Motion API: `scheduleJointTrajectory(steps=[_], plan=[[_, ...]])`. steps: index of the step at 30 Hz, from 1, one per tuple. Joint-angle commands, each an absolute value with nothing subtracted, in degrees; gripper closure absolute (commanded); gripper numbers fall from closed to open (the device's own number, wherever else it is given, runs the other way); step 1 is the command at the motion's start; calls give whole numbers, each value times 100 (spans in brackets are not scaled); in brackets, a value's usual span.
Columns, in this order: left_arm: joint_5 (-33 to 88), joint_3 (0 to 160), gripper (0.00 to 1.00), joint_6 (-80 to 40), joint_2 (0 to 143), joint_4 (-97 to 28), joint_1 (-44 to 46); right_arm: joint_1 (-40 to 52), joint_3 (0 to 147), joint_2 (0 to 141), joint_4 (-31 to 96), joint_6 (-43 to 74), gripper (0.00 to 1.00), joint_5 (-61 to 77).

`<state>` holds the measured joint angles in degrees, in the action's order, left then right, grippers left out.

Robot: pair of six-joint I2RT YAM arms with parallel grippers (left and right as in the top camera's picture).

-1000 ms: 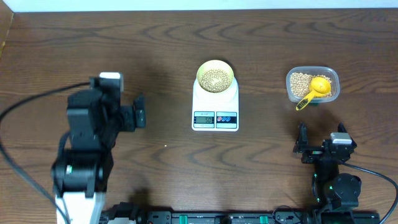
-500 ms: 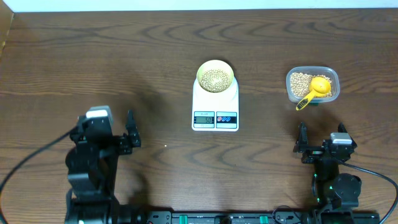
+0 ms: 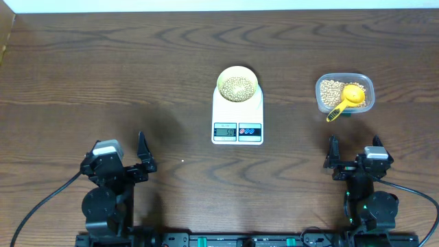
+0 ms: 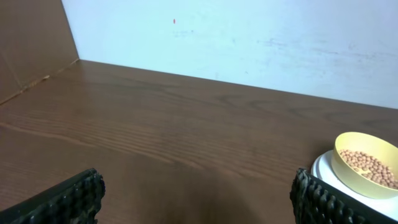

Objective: Scoop item into bowl and weigh 50g on scale

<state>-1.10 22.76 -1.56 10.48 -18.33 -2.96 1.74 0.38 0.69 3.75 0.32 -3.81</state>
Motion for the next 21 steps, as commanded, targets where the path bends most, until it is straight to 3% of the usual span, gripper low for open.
scheduleJointTrajectory(steps=[1, 15, 21], plan=[[-222, 2086, 2, -224, 832, -1669, -331, 143, 32, 32, 401, -49, 1, -390], [-375, 851, 2, -154, 228, 80, -331, 143, 32, 32, 401, -49, 1, -390], [-373, 729, 2, -158, 8, 189, -331, 143, 32, 32, 401, -49, 1, -390]])
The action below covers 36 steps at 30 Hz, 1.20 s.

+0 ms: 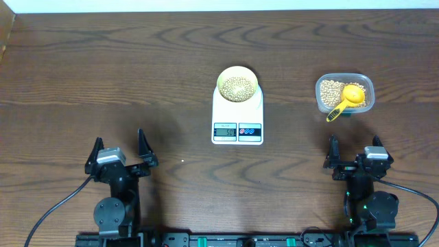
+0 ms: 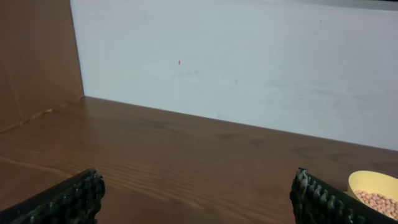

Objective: Scoop item into bowl and weigh 50g on scale

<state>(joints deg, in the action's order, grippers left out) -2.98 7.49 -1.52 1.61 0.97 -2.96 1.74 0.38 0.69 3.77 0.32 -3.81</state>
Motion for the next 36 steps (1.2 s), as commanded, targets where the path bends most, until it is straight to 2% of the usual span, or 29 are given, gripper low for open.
scheduleJointTrajectory(steps=[1, 11, 17, 21, 27, 31, 36], plan=[[-362, 725, 2, -161, 10, 185, -331, 143, 32, 32, 401, -49, 1, -392], [-198, 552, 2, -274, 10, 252, -331, 143, 32, 32, 401, -49, 1, -390], [-200, 54, 2, -375, 8, 947, -331, 143, 32, 32, 401, -49, 1, -390], [-198, 23, 2, -377, 8, 976, -316, 143, 32, 32, 401, -49, 1, -390], [-3, 23, 2, -375, 8, 410, -314, 143, 32, 32, 401, -49, 1, -390], [104, 23, 2, -373, 8, -419, -152, 143, 32, 32, 401, -49, 1, -390], [43, 23, 2, -353, 19, -427, -45, 143, 32, 32, 401, -49, 1, -390]])
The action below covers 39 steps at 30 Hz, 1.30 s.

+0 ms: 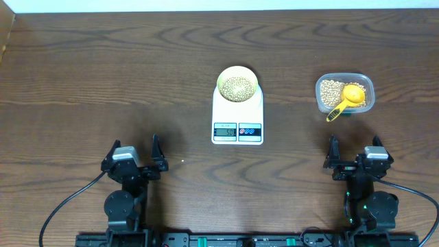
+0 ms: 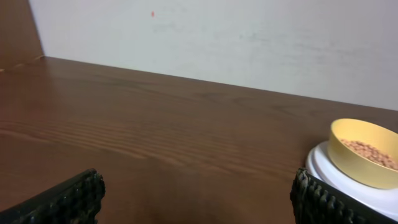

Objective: Scoop item into bowl and weigh 50g on scale

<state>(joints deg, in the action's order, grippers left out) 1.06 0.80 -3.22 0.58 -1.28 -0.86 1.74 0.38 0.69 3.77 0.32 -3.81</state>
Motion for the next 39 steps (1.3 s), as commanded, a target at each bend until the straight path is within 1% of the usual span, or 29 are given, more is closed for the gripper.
scheduleJointTrajectory(steps=[1, 6, 9, 16, 23, 25, 32, 35, 39], plan=[[45, 23, 2, -353, 19, -425, -45, 143, 32, 32, 401, -49, 1, -390], [34, 23, 2, -318, 10, -425, -51, 143, 32, 32, 401, -49, 1, -390], [34, 23, 2, -89, 10, -425, -91, 143, 32, 32, 401, -49, 1, -390], [36, 23, 2, -97, 10, -425, -99, 143, 32, 32, 401, -49, 1, -390], [-8, 23, 2, -757, 10, -427, -99, 143, 32, 32, 401, -49, 1, -390], [-3, 23, 2, -786, 10, -427, -99, 143, 32, 32, 401, -49, 1, -390], [-8, 23, 2, -694, 10, -429, -102, 143, 32, 32, 401, -49, 1, -390], [-3, 23, 2, -342, 10, -429, -99, 143, 32, 32, 401, -49, 1, -390], [-3, 23, 2, -276, 10, -429, -99, 143, 32, 32, 401, -49, 1, -390]])
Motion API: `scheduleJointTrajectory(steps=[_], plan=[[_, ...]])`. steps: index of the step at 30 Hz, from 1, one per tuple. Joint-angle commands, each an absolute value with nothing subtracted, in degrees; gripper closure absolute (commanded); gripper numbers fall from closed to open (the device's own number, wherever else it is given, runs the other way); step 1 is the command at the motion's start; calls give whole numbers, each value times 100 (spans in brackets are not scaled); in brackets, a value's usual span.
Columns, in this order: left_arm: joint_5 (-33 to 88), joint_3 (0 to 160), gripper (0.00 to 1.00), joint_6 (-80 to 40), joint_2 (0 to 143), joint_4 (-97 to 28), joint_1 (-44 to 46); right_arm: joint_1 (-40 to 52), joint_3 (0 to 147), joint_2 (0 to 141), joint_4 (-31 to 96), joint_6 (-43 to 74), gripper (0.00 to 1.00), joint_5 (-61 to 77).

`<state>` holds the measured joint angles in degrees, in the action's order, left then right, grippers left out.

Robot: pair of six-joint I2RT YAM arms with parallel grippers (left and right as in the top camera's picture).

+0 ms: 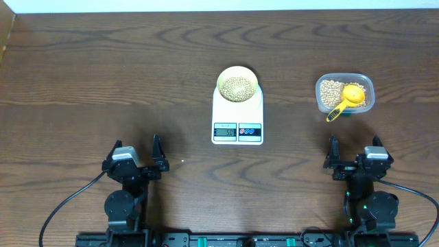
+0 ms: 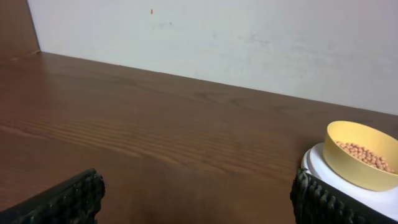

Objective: Scoop item into bowl and weigh 50g on scale

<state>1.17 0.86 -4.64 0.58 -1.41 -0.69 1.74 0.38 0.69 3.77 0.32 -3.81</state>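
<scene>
A yellow bowl [image 1: 238, 86] filled with beans sits on the white scale [image 1: 237, 129] at mid table; its display is lit, the digits too small to read. In the left wrist view the bowl [image 2: 364, 155] and scale [image 2: 317, 171] appear at the right edge. A clear tub of beans [image 1: 345, 94] at the right holds the yellow scoop [image 1: 348, 98]. My left gripper [image 1: 134, 154] [image 2: 199, 199] stands open and empty near the front edge, left of the scale. Below the tub, my right gripper [image 1: 354, 147] is open and empty too.
Bare dark wood stretches across the table's left half and back. A white wall runs behind the table's far edge, with a brown board at its left corner. Cables trail from both arm bases at the front.
My left wrist camera has shifted slightly, so the bowl sits a little lower and further left in its view. The overhead view shows both arms, bowl, tub and scoop unchanged.
My left arm stood further left near the front edge, open and empty, turned slightly. Then its wrist view showed mostly the back wall. By 1.3 s ago the arm was nearer the scale, where it still is. The right arm, bowl and scoop stayed put throughout.
</scene>
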Motion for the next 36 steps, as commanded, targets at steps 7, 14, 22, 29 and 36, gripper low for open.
scheduleJointTrajectory(steps=[7, 14, 22, 29, 36], plan=[[93, 23, 2, 172, 10, -427, -99, 143, 32, 32, 401, -49, 1, -390], [110, 23, 2, 172, 12, -429, -99, 143, 32, 32, 401, -49, 1, -390], [84, 23, 2, 172, 12, -425, -99, 143, 32, 32, 401, -49, 1, -390], [84, 23, 2, 172, 21, -421, -99, 143, 32, 32, 401, -49, 1, -390], [84, 23, 2, 172, 23, -421, -99, 143, 32, 32, 401, -49, 1, -390]])
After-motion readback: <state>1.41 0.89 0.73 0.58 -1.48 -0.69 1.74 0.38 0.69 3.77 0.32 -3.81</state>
